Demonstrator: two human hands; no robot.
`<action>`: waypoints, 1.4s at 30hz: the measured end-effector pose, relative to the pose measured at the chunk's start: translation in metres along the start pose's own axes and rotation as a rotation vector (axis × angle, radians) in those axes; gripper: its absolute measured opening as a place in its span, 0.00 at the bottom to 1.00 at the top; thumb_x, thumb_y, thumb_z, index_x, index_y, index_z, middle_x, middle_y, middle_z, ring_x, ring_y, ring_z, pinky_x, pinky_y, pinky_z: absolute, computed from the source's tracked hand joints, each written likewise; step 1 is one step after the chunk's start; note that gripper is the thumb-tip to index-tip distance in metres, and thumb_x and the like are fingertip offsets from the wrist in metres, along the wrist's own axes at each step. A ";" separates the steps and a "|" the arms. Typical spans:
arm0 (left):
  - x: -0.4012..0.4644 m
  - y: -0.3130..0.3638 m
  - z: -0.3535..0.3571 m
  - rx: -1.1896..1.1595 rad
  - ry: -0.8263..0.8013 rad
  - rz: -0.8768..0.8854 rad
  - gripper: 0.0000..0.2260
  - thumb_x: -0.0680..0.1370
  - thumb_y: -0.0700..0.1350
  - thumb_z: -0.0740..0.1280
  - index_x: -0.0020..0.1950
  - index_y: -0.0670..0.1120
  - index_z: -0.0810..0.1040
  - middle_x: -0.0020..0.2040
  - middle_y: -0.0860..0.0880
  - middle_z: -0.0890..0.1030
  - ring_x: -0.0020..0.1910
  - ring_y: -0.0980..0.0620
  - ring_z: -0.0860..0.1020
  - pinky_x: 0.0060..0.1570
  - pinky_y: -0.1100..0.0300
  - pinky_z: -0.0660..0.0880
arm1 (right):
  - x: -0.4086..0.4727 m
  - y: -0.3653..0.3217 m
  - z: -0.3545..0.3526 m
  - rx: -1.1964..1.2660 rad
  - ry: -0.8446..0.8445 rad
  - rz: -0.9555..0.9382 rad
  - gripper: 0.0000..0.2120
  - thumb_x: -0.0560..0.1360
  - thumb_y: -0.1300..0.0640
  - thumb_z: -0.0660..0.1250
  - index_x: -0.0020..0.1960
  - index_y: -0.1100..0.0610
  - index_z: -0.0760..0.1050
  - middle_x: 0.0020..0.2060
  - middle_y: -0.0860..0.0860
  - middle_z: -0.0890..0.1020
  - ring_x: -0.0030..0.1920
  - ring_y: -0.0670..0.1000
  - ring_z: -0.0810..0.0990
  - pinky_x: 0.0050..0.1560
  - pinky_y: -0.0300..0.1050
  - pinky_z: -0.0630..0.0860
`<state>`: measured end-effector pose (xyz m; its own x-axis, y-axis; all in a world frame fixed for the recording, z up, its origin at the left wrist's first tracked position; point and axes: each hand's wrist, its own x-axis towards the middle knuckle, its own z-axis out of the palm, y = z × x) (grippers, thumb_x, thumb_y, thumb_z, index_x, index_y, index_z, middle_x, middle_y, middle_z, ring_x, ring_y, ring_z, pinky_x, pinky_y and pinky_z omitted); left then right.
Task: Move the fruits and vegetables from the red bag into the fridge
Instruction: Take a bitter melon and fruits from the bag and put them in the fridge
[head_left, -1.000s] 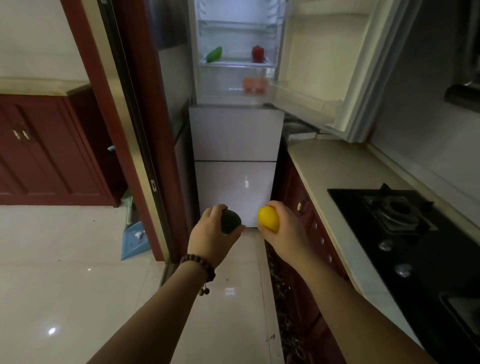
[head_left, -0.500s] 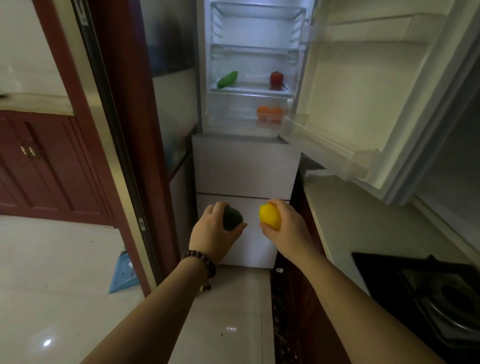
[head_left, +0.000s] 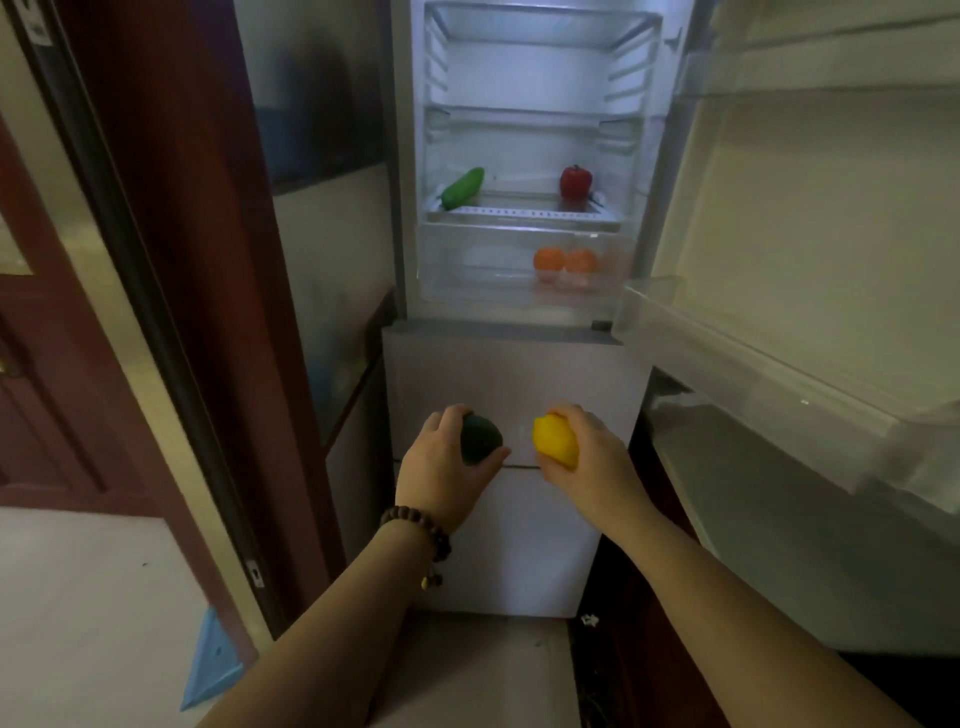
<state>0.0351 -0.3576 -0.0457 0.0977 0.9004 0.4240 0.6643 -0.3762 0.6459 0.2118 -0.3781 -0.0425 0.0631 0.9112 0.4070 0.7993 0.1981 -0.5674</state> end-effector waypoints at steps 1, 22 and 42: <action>0.018 -0.007 0.001 -0.009 -0.001 0.006 0.26 0.72 0.54 0.71 0.65 0.47 0.69 0.60 0.48 0.73 0.55 0.52 0.74 0.52 0.64 0.71 | 0.017 0.000 0.007 -0.004 0.005 0.007 0.25 0.72 0.54 0.71 0.66 0.53 0.67 0.59 0.55 0.74 0.53 0.54 0.75 0.48 0.45 0.73; 0.338 -0.015 0.023 -0.244 0.109 0.261 0.23 0.67 0.47 0.77 0.58 0.49 0.72 0.56 0.48 0.73 0.52 0.55 0.71 0.50 0.69 0.68 | 0.293 0.024 -0.009 -0.067 0.179 -0.006 0.25 0.70 0.54 0.72 0.65 0.49 0.68 0.60 0.52 0.74 0.55 0.52 0.74 0.50 0.42 0.67; 0.583 -0.001 0.126 0.359 -0.763 0.434 0.22 0.74 0.49 0.70 0.65 0.49 0.68 0.60 0.48 0.74 0.56 0.50 0.74 0.58 0.52 0.74 | 0.532 0.135 -0.052 -0.403 -0.360 0.123 0.27 0.72 0.49 0.71 0.67 0.49 0.66 0.60 0.50 0.72 0.53 0.49 0.73 0.49 0.43 0.72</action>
<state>0.1842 0.1955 0.1208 0.7631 0.6456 -0.0303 0.6323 -0.7360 0.2417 0.3843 0.1141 0.1351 0.0189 0.9988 0.0445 0.9688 -0.0073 -0.2477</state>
